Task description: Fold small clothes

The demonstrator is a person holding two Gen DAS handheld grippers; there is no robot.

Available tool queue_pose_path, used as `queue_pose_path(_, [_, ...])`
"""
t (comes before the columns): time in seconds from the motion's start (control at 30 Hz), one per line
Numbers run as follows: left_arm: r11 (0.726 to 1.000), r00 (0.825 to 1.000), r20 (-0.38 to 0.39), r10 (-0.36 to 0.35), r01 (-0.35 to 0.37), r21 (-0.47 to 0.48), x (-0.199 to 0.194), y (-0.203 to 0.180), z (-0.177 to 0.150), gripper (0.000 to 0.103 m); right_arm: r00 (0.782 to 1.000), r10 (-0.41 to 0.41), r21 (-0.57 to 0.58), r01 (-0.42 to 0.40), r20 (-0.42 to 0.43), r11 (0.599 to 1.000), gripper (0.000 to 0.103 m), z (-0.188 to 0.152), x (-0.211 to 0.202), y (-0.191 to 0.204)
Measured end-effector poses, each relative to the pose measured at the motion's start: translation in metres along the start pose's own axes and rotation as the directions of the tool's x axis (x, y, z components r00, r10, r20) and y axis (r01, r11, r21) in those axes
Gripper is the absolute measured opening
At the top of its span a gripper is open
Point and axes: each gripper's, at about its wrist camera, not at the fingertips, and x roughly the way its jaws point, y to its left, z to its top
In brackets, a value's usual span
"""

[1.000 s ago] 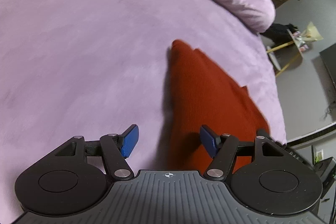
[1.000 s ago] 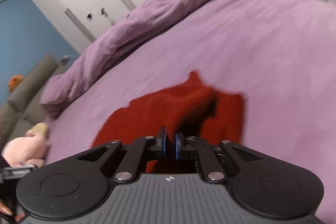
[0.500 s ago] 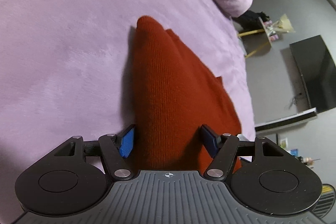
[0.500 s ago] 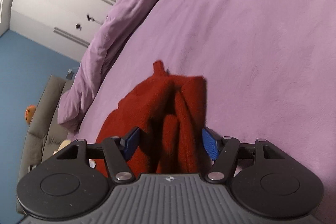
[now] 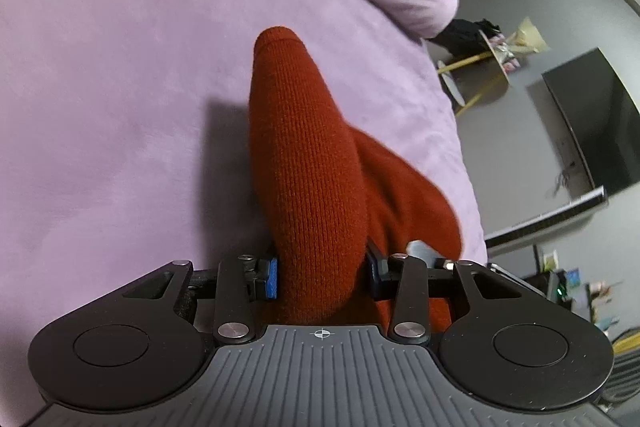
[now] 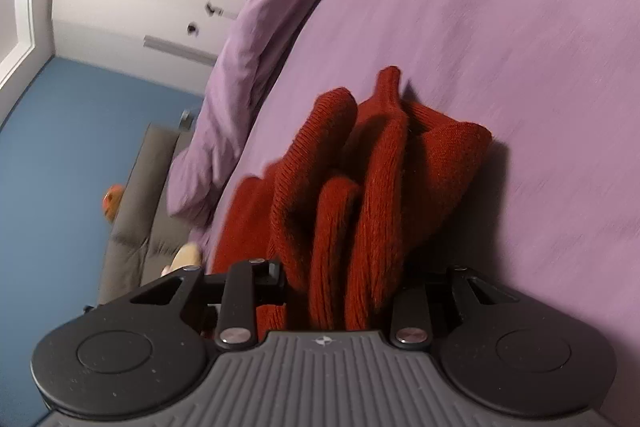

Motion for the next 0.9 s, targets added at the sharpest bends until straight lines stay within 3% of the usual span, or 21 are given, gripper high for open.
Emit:
queue_pose_path(0.1, [0.997,0.997,0.008,0.077,-0.077,0.024,-0.04,0.01,-0.019,0.044,0.996,0.014,-0.026,-0.016,-0.09,1.0,0.031,-0.029,0.022,0.013])
queue_pose_path(0.17, [0.988,0.988,-0.006,0.157,-0.157,0.003,-0.059,0.026,-0.035,0.047,0.991,-0.032,-0.09,0.021,-0.127,0.996,0.036,-0.052,0.034,0.026])
queue_pose_path(0.23, [0.965,0.965,-0.013,0.261,-0.261,-0.016,-0.073,0.041,-0.05,0.047,0.987,-0.142,-0.189,0.125,-0.077,0.974,0.054,-0.07,0.032,0.043])
queue_pose_path(0.27, [0.956,0.956,-0.004,0.294,-0.294,-0.013,-0.081,0.045,-0.054,0.047,0.979,-0.2,-0.237,0.189,-0.026,0.953,0.059,-0.076,0.027,0.053])
queue_pose_path(0.37, [0.938,0.935,0.075,0.345,-0.347,0.001,-0.106,0.046,-0.058,0.05,0.931,-0.325,-0.294,0.362,0.168,0.885,0.062,-0.087,0.001,0.08])
queue_pose_path(0.4, [0.928,0.923,0.106,0.37,-0.373,0.007,-0.111,0.044,-0.057,0.051,0.923,-0.321,-0.297,0.374,0.212,0.879,0.064,-0.088,-0.005,0.088])
queue_pose_path(0.5, [0.906,0.896,0.157,0.414,-0.423,0.028,-0.108,0.034,-0.051,0.055,0.916,-0.325,-0.336,0.391,0.236,0.857,0.063,-0.084,-0.001,0.106])
queue_pose_path(0.6, [0.907,0.897,0.153,0.415,-0.422,0.012,-0.094,0.026,-0.049,0.056,0.908,-0.341,-0.346,0.409,0.243,0.844,0.062,-0.076,0.01,0.117])
queue_pose_path(0.67, [0.91,0.9,0.146,0.412,-0.414,-0.013,-0.097,0.034,-0.055,0.056,0.913,-0.366,-0.325,0.407,0.182,0.854,0.054,-0.07,0.028,0.111])
queue_pose_path(0.77, [0.906,0.896,0.137,0.423,-0.419,-0.056,-0.088,0.035,-0.052,0.056,0.875,-0.466,-0.331,0.481,0.127,0.812,0.038,-0.067,0.05,0.106])
queue_pose_path(0.83, [0.91,0.897,0.154,0.415,-0.41,-0.066,-0.086,0.031,-0.05,0.056,0.883,-0.441,-0.397,0.468,0.162,0.79,0.014,-0.071,0.047,0.111])
queue_pose_path(0.87, [0.911,0.895,0.167,0.413,-0.408,-0.065,-0.087,0.029,-0.05,0.056,0.888,-0.412,-0.428,0.459,0.203,0.778,0.012,-0.073,0.041,0.117])
queue_pose_path(0.9, [0.91,0.893,0.178,0.414,-0.409,-0.062,-0.084,0.026,-0.049,0.058,0.88,-0.394,-0.463,0.476,0.267,0.748,0.007,-0.076,0.036,0.124])
